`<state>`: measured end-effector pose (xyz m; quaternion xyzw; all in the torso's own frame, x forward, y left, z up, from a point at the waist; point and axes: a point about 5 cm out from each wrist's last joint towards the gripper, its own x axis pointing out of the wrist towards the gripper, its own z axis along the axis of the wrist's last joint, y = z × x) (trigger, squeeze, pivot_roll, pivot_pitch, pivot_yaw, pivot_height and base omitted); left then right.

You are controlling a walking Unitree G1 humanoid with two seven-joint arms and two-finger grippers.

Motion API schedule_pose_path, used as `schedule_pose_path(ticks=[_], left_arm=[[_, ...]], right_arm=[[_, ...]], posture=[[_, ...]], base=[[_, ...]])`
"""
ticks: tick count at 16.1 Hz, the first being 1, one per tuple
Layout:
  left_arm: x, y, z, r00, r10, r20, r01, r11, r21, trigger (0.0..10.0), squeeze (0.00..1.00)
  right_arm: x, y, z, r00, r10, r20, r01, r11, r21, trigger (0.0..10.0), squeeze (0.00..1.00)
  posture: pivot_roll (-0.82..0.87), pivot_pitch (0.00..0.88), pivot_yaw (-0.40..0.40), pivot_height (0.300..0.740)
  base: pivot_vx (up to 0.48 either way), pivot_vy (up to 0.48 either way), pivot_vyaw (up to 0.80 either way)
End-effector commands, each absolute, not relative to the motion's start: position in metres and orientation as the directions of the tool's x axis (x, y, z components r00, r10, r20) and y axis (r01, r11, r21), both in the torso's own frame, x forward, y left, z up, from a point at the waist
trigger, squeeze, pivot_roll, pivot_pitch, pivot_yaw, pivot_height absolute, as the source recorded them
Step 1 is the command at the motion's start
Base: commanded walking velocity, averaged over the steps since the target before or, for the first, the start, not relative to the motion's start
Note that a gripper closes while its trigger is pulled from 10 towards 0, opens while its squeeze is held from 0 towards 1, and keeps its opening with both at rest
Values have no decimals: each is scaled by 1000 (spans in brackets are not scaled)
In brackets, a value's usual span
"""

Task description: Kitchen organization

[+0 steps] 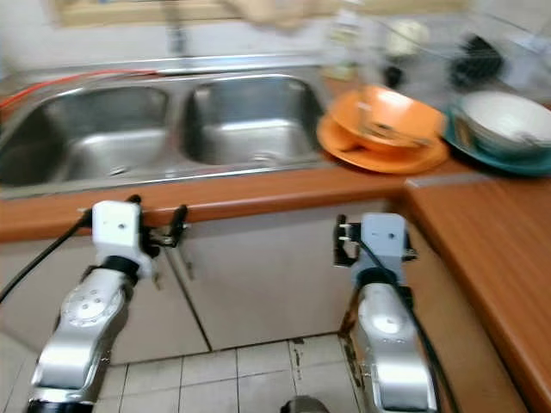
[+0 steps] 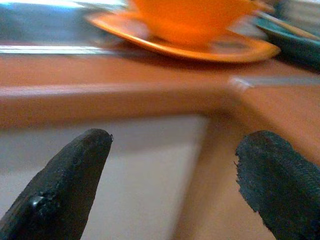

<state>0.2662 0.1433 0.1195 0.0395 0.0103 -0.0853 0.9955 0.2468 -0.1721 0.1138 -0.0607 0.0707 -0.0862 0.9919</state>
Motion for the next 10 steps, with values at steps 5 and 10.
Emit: schedule_pose_path(ticks=[5,10], left_arm=[[267,151,126,989,-146,-2,146,989,21,10000,0],[267,155,131,992,-124,26,124,992,12,10000,0]], right_arm=[[248,-160,122,988,-107,-109,95,989,-110,10000,1000],[249,-144,132,997,18,-71,-24,996,-87,10000,1000]], posture=[[-142,0,45,740],[-141,0,39,740]], base=[[0,0,-800],[0,0,0]])
